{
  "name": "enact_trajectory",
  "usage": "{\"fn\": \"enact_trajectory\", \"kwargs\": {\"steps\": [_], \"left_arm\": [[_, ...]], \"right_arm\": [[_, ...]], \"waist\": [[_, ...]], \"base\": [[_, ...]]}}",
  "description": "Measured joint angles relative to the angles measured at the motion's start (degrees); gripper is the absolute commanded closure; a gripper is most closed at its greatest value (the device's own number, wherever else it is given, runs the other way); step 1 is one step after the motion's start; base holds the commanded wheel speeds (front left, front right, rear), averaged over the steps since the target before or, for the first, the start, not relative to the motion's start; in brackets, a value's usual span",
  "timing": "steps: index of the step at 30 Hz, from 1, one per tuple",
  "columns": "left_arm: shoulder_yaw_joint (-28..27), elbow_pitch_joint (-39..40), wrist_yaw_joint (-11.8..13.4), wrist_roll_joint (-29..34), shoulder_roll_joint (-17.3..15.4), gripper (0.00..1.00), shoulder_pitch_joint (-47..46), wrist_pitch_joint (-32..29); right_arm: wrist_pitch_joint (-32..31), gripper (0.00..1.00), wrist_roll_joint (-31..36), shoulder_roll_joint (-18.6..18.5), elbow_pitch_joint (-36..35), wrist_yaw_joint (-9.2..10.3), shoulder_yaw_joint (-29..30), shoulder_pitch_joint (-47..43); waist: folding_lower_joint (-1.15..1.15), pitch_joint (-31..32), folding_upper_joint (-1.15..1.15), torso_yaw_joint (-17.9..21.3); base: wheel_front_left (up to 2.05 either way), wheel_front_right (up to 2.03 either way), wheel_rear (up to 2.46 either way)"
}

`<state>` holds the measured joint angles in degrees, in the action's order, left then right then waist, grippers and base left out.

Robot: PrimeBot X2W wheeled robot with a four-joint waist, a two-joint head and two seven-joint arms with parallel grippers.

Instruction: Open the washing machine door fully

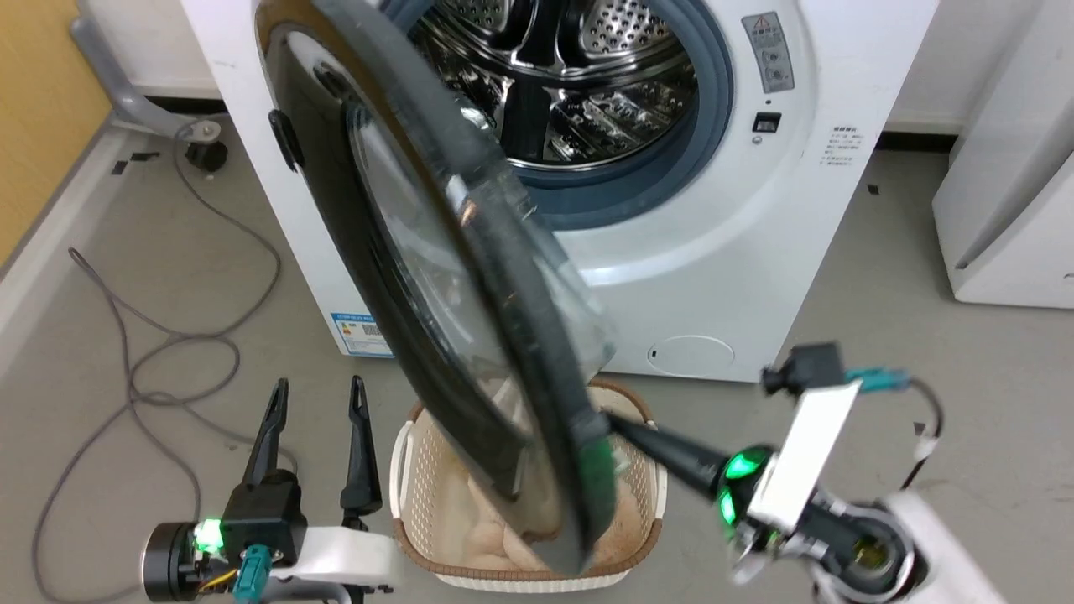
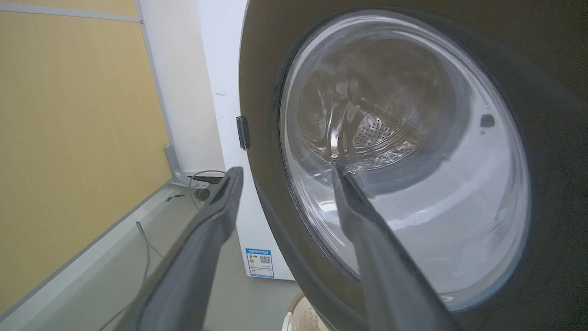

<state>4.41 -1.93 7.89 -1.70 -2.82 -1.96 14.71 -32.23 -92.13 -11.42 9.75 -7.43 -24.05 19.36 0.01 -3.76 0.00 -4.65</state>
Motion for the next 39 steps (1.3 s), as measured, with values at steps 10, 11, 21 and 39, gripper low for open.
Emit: {"fn": "enact_trajectory", "kwargs": {"steps": [10,11,21,39], "left_arm": [[-0.40,-0.71,0.00,-0.01,0.00,0.00,1.90,0.00],[-0.43,-0.81,0.00,-0.01,0.00,0.00,2.11,0.00],[-1.29,-1.18,0.00,-0.08,-0.01,0.00,3.01,0.00],[-1.79,-0.85,0.00,-0.08,0.01,0.00,3.91,0.00]], "right_arm": [[0.93,1.00,0.97,3.74,-1.51,0.00,-3.25,-5.98],[1.90,1.00,0.92,4.11,-1.75,0.00,-2.81,-6.50],[19.05,1.00,7.23,3.65,-8.56,0.00,7.65,-8.04],[46.98,1.00,62.23,-3.32,-11.78,0.00,18.97,-13.69]], "waist": [[0.00,2.17,0.00,0.22],[0.00,2.42,0.00,0.29],[0.00,3.91,0.00,1.65],[0.00,4.83,0.00,3.06]], "base": [[0.00,0.00,0.00],[0.00,0.00,0.00],[0.00,0.00,0.00],[0.00,0.00,0.00]]}}
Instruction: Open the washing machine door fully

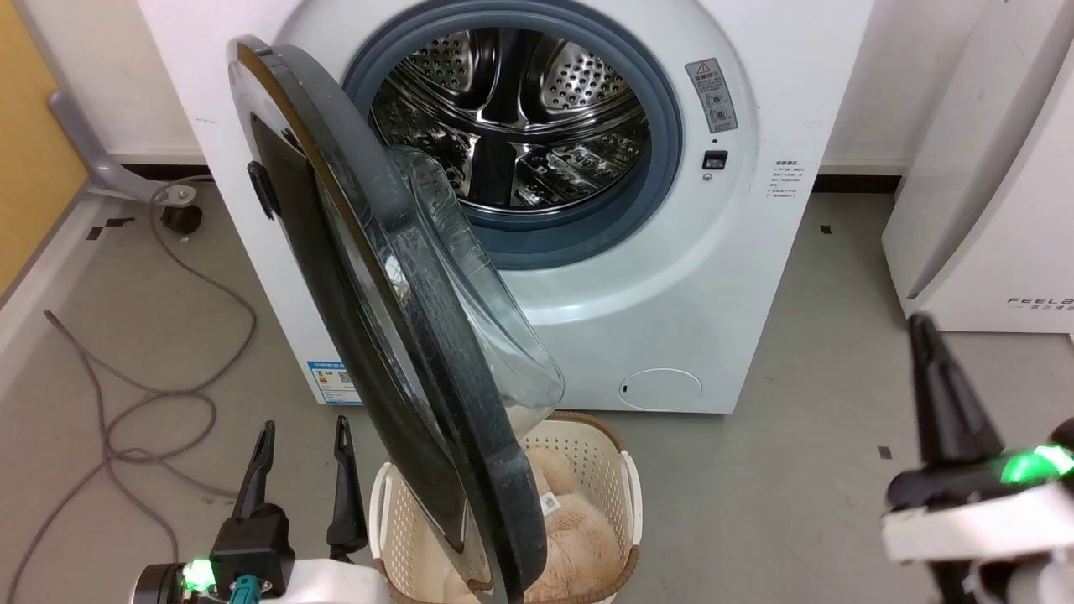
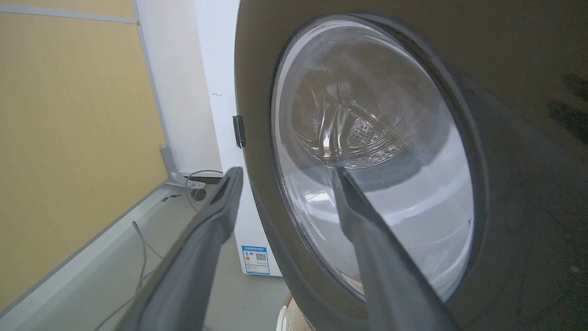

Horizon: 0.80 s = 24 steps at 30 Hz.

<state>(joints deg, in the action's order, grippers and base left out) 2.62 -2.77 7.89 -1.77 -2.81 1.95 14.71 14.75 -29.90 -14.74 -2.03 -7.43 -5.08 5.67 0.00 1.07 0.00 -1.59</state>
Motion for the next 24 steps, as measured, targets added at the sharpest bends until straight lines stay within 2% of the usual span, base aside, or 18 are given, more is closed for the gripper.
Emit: {"fn": "enact_trajectory", "kwargs": {"steps": [4,7,14,15,16,22,24], "left_arm": [[-0.09,0.12,0.00,0.00,-0.01,0.00,0.17,0.00],[-0.11,0.20,0.00,0.00,0.00,0.00,0.17,0.00],[-0.34,0.29,0.00,0.00,0.00,0.00,0.17,0.00],[-0.41,0.32,0.00,0.00,0.00,0.00,0.18,0.00],[-0.49,0.36,0.00,0.00,0.00,0.00,0.18,0.00],[-0.91,0.55,0.08,-0.02,0.00,0.00,0.18,0.00],[-1.03,0.59,0.22,-0.01,0.01,0.71,0.18,0.00]], "right_arm": [[0.00,1.00,10.65,4.77,-1.71,-0.01,2.55,-3.66],[0.00,1.00,14.99,7.30,-1.79,-0.01,4.42,-6.34],[0.00,1.00,17.92,10.13,-0.92,-0.01,6.59,-10.44],[0.00,0.86,17.71,10.36,-0.76,-0.01,6.65,-10.65],[0.00,0.00,17.70,10.49,-0.62,-0.01,6.51,-10.93],[0.00,0.00,18.42,11.15,-0.44,-0.01,6.60,-11.37],[0.00,0.00,18.57,11.22,-0.38,-0.01,6.66,-11.41]], "waist": [[0.00,-0.05,0.00,-0.02],[0.00,-0.12,0.00,-0.12],[0.00,-0.13,0.00,-0.21],[0.00,-0.12,0.00,-0.17],[-0.01,-0.11,0.00,-0.12],[0.00,-0.05,0.00,-0.02],[-0.01,0.01,0.00,0.01]], "base": [[0.00,0.00,0.00],[0.00,0.00,0.00],[0.00,0.00,0.00],[0.00,0.00,0.00],[0.00,0.00,0.00],[0.00,0.00,0.00],[0.00,0.00,0.00]]}}
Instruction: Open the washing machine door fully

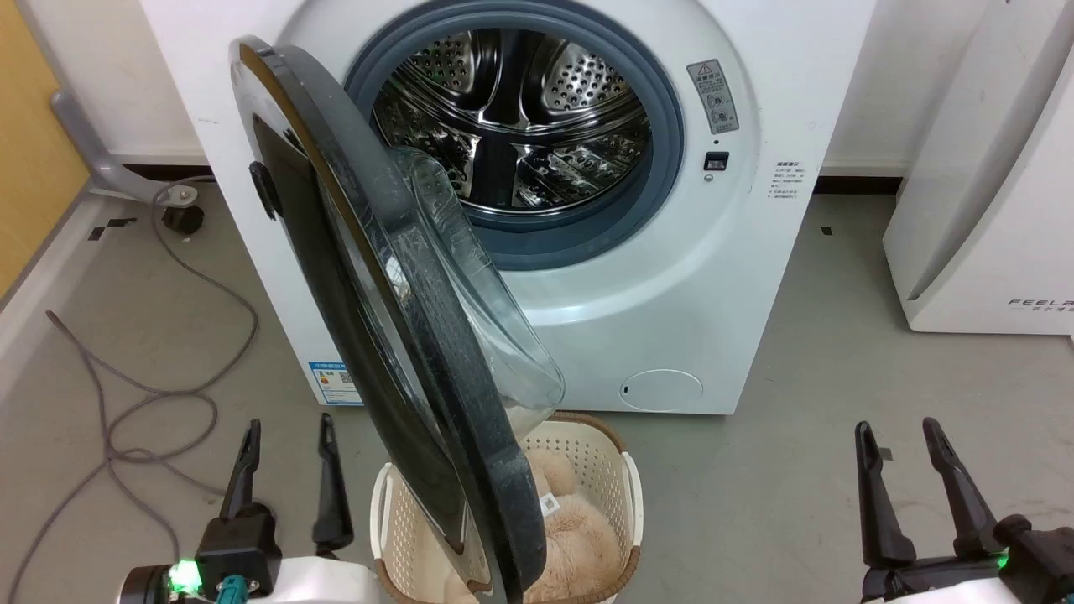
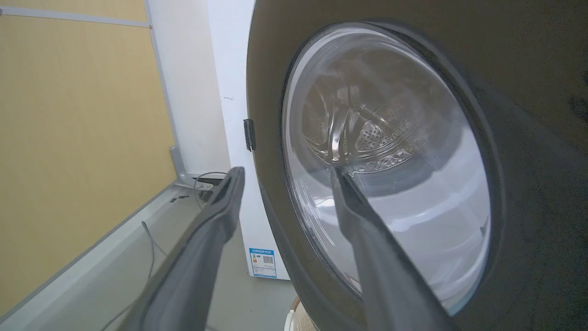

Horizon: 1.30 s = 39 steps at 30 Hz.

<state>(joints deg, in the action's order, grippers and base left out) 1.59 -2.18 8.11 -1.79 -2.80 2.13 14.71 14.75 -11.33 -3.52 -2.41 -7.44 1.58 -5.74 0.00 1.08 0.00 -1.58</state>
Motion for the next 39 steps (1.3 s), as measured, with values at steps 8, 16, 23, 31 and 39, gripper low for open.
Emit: {"fn": "enact_trajectory", "kwargs": {"steps": [8,16,23,31,39], "left_arm": [[-0.87,3.16,0.33,0.23,-0.15,1.00,-0.73,0.00],[1.08,14.39,-0.68,1.97,-1.32,1.00,-5.46,0.04],[7.89,22.64,-3.04,3.03,-1.30,1.00,-7.97,0.05],[19.19,25.57,-6.41,3.81,-1.09,1.00,-8.87,0.05],[29.24,22.90,-9.05,4.05,-0.77,1.00,-8.36,0.05]], "right_arm": [[0.00,0.00,3.02,0.19,0.19,0.00,-0.14,-0.90],[-0.01,0.00,4.24,0.32,-0.34,0.00,-0.55,-1.26],[-0.01,0.00,3.69,0.35,-0.75,0.00,-0.66,-1.45],[0.00,0.00,3.25,0.36,-0.82,0.00,-0.71,-2.15],[0.00,0.00,3.19,0.36,-0.96,0.00,-0.71,-2.17]], "waist": [[0.00,0.03,0.00,-0.28],[0.00,-0.03,0.00,-0.27],[0.00,0.18,0.00,0.01],[0.00,0.49,0.00,0.27],[0.00,0.59,0.00,-0.03]], "base": [[0.00,0.00,0.00],[0.00,0.00,0.00],[0.00,0.00,0.00],[0.00,0.00,0.00],[0.00,0.00,0.00]]}}
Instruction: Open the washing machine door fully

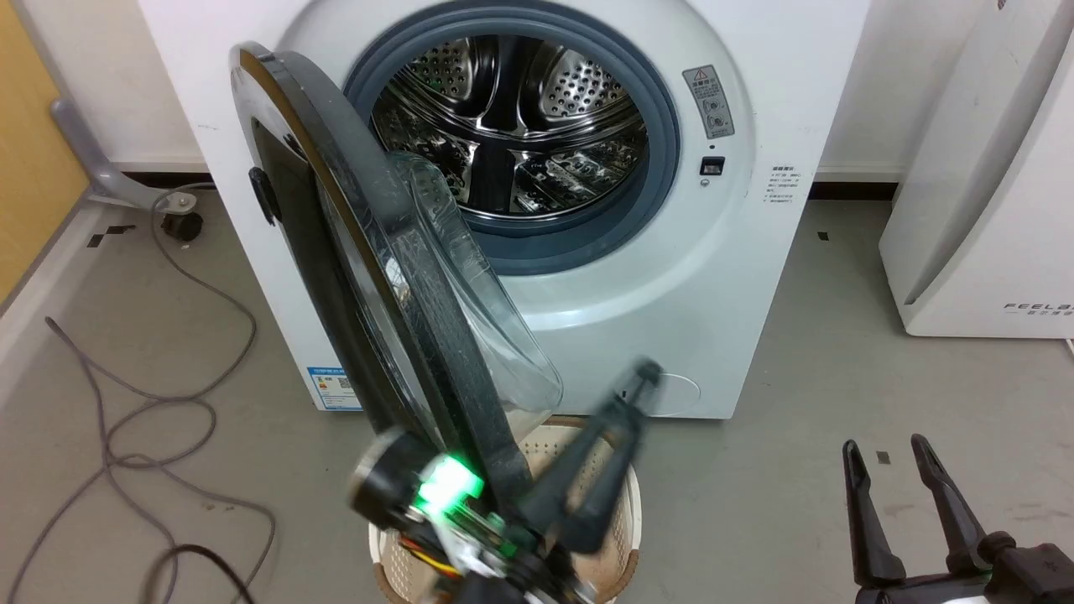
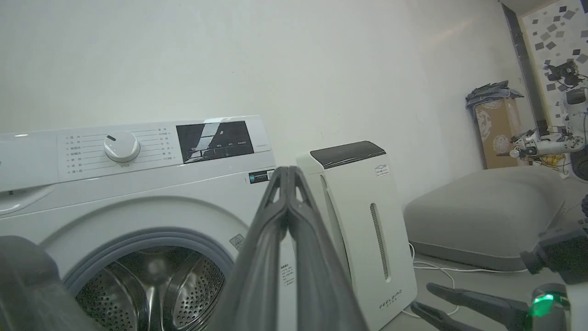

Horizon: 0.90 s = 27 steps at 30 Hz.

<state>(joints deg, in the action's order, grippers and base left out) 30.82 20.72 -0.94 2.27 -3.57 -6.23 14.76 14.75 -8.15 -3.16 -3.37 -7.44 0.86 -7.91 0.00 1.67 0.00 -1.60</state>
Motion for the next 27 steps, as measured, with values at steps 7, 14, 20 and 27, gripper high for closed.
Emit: {"fn": "enact_trajectory", "kwargs": {"steps": [7,14,20,27], "left_arm": [[5.69,-4.69,-1.24,0.16,-0.24,1.00,2.74,0.00],[7.10,-10.03,0.02,0.08,-0.77,1.00,4.72,0.00],[4.52,-14.70,2.91,-1.12,-1.32,1.00,5.58,-0.01],[1.09,-18.27,4.90,-2.44,-2.83,1.00,5.82,0.00]], "right_arm": [[-0.01,0.00,-0.10,0.01,-0.08,0.00,-0.14,-0.01],[0.00,0.00,-0.10,0.01,-0.10,0.00,-0.21,-0.01],[0.00,0.00,-0.36,0.01,-0.08,0.00,-0.18,0.01],[0.00,0.00,-0.44,0.01,0.20,0.00,-0.18,0.02]], "waist": [[0.00,-0.21,0.00,-0.29],[0.00,-0.74,0.00,-0.45],[0.00,-1.14,0.00,-0.56],[0.00,-1.44,0.00,-1.39]], "base": [[0.00,0.00,0.00],[0.00,0.00,0.00],[0.00,0.00,0.00],[0.00,0.00,0.00]]}}
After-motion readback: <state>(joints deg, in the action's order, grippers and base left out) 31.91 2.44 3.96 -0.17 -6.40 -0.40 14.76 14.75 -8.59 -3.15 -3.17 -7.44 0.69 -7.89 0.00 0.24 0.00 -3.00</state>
